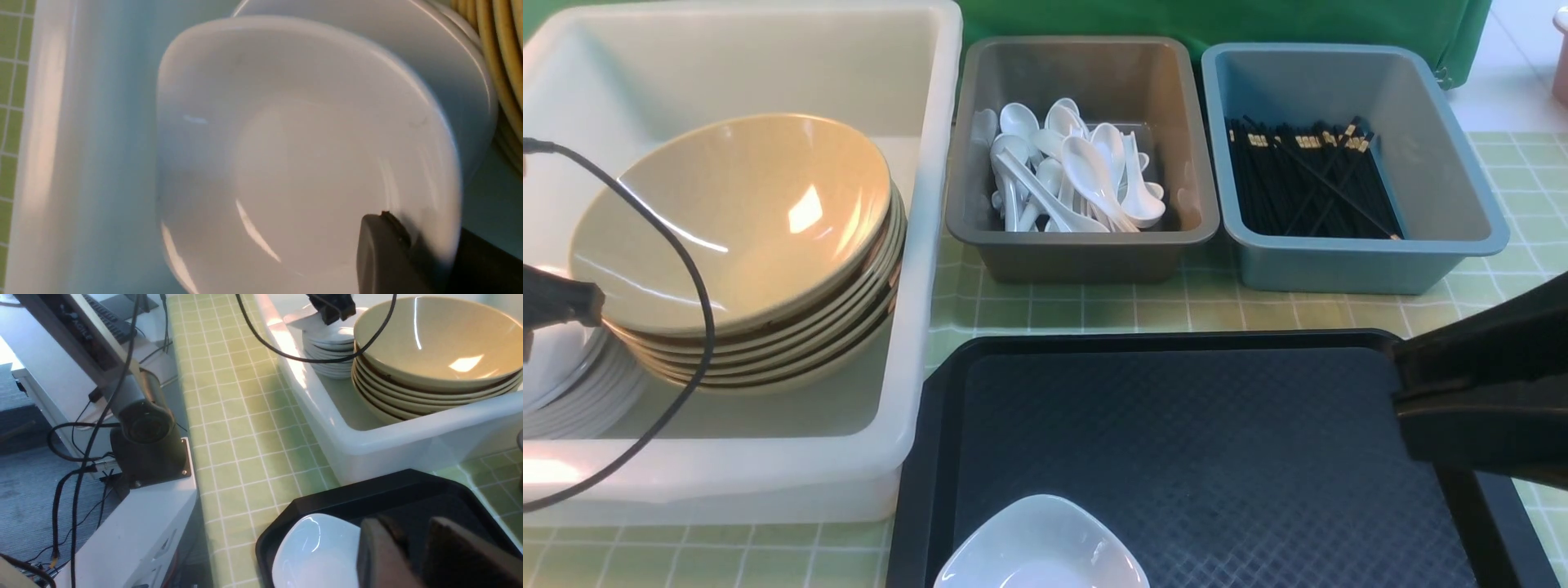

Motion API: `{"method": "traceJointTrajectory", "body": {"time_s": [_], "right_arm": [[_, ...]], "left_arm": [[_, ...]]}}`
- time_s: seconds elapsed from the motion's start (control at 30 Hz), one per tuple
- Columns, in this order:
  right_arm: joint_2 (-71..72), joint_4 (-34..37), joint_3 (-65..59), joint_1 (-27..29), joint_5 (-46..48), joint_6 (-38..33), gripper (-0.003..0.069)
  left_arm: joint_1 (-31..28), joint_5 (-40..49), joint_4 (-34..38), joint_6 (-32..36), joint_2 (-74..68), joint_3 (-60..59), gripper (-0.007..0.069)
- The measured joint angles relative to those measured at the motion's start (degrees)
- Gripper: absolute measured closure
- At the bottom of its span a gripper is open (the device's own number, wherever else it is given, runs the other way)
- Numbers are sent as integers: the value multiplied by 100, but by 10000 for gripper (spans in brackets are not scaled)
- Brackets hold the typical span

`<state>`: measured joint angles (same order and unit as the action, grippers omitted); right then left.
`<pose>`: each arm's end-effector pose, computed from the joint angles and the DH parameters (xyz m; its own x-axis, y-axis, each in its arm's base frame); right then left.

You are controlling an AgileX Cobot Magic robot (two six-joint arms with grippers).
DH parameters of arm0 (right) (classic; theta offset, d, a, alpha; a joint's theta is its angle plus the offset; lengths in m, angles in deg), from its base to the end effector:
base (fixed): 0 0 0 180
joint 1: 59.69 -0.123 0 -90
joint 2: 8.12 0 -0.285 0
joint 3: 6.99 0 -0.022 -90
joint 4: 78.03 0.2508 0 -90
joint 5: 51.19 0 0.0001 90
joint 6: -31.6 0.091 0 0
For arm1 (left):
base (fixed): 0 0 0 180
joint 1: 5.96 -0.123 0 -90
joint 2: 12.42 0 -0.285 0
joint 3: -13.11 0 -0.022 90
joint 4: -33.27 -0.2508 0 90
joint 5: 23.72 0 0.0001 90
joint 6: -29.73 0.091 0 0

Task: On green table put chopsticks spoon bowls plates into blue grey white boxes.
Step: 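Place the white bowl into the white bin with the other dishes with the left gripper, then grasp the small white bowl on the black tray by its rim with the left gripper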

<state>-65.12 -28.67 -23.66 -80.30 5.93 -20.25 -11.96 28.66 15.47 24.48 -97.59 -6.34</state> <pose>0.1112 0.1038 0.4197 -0.1607 -0.3358 -0.9281 -0.8991 0.4378 -0.0027 0.2568 0.0492 0.2845 -0.9217 0.0024 -0.3880 -0.1076 0.9592 0.2614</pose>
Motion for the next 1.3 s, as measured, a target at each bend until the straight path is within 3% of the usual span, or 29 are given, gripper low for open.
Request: {"method": "traceJointTrajectory", "body": {"time_s": [0.27, 0.47, 0.6, 0.67, 0.77, 0.8, 0.83, 1.0, 1.3], "right_arm": [[0, 0, 0, 0, 26, -22, 481], [0, 0, 0, 0, 26, -42, 475], [0, 0, 0, 0, 26, -42, 470], [0, 0, 0, 0, 46, -42, 468], [0, 0, 0, 0, 207, -20, 463], [0, 0, 0, 0, 219, -20, 463], [0, 0, 0, 0, 326, 75, 461], [0, 0, 0, 0, 679, 110, 454], [0, 0, 0, 0, 897, 306, 444]], "left_arm": [[24, 46, 17, -134, 157, 0, 397], [440, 135, -29, -184, 480, 0, 85], [823, 315, -35, -279, 802, 0, -32], [1061, 370, 127, -192, 999, 0, -39], [1874, 408, 1235, 580, 1493, 0, -39], [1874, 408, 1319, 580, 1493, 0, -39], [2368, 408, 2119, 1115, 1606, 0, -39], [3349, 449, 3586, 2192, 1236, 15, -24], [4106, 1276, 3374, 2756, -898, 922, 111]]}}
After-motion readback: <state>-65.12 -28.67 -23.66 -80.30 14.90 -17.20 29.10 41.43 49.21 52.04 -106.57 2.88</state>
